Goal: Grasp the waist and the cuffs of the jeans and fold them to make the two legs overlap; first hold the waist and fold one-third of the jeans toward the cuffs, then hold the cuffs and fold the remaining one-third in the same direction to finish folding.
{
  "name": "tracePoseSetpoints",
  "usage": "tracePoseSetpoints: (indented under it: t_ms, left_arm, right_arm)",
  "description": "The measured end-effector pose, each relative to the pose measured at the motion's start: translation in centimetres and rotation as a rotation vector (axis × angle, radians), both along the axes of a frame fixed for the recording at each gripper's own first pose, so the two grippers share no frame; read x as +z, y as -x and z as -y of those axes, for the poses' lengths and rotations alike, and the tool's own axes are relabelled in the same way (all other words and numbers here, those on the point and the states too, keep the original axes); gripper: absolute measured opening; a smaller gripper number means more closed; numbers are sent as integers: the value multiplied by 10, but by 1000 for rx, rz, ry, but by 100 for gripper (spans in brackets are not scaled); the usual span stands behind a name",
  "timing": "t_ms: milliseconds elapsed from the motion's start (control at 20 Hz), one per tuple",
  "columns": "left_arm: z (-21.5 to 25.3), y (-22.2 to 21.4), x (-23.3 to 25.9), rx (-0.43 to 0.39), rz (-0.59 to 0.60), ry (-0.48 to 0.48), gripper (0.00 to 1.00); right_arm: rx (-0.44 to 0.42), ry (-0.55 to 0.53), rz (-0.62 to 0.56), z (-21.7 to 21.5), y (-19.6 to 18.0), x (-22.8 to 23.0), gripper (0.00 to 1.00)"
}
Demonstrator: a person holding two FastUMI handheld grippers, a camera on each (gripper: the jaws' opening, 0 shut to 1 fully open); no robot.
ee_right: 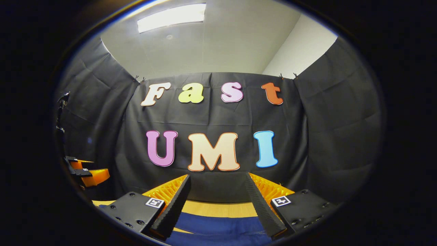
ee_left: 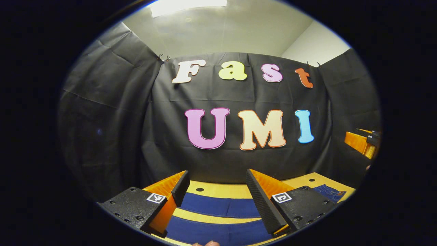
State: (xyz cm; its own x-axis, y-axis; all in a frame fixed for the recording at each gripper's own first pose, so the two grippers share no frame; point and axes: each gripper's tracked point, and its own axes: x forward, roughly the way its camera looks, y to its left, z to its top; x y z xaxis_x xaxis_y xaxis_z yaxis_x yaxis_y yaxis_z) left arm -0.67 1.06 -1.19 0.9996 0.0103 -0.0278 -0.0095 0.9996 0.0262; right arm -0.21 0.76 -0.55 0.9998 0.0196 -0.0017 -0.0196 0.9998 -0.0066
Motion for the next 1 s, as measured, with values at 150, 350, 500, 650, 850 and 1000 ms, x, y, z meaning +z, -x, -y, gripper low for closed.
tracePoseSetpoints:
  t_ms: [150, 350, 500, 650, 850, 1000]
  left_arm:
    - [-4, 4, -8, -19, -17, -29, 98]
    - [-17, 12, -31, -78, -95, -123, 98]
    - [-33, 22, -55, -130, -170, -241, 100]
    - [-45, 34, -93, -212, -268, -377, 95]
    - [-65, 53, -155, -320, -401, -534, 95]
    - [-81, 70, -200, -388, -504, -629, 95]
  right_arm:
    - [6, -4, -9, -2, 2, -3, 98]
    - [1, -8, -19, -3, 2, -11, 98]
    - [-13, -12, -35, -3, 6, -23, 98]
    - [-35, -12, -55, -5, 13, -37, 98]
    - [-72, 2, -74, -7, 22, -54, 98]
    - [-96, 14, -92, -9, 28, -65, 98]
